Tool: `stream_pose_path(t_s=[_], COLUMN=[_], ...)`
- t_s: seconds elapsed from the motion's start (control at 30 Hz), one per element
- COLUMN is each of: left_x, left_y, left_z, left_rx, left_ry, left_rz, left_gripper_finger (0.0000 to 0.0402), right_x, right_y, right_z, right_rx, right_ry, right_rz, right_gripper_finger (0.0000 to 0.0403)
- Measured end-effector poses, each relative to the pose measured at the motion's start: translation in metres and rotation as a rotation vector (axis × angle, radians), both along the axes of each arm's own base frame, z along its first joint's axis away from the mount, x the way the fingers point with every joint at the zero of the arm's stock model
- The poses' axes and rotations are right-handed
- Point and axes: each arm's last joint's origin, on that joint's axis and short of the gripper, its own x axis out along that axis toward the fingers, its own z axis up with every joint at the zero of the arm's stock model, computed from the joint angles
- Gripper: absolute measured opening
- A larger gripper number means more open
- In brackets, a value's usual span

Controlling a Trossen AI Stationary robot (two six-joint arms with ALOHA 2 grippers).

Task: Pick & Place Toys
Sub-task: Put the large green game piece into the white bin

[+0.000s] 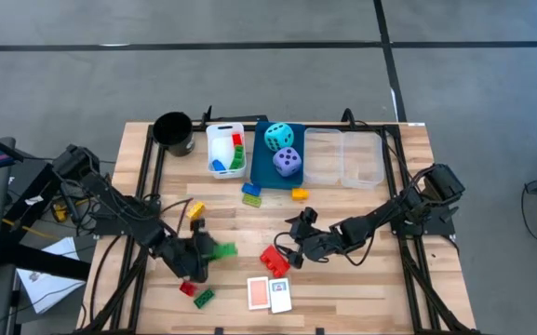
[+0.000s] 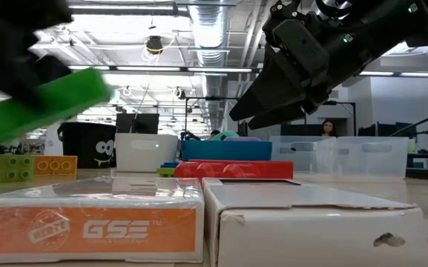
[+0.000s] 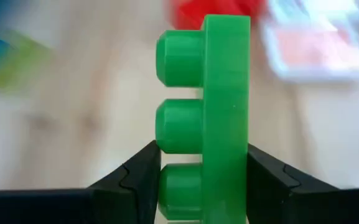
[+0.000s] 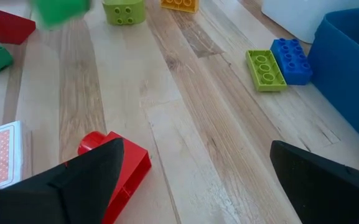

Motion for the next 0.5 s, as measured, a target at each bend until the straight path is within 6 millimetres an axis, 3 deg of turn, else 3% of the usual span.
stream_pose_path(t_s=[0.3, 0.5], left_x=[0.007, 0.011], left_y=[0.048, 0.099], left_z=[0.041, 0.061], left_rx=[0.454, 0.431], left_ry=[-0.328, -0.368], left_rz=[0.443, 0.709], left_gripper_finger=[0.0162, 0.0162], right_x=[0.000, 0.000], right_y=[0.000, 0.000], right_z=[0.000, 0.000], right_rx=[0.000, 0.000], right_ry=[0.000, -0.001], right_rz=[0.000, 0.000], right_gripper_finger=[0.0397, 0.0397])
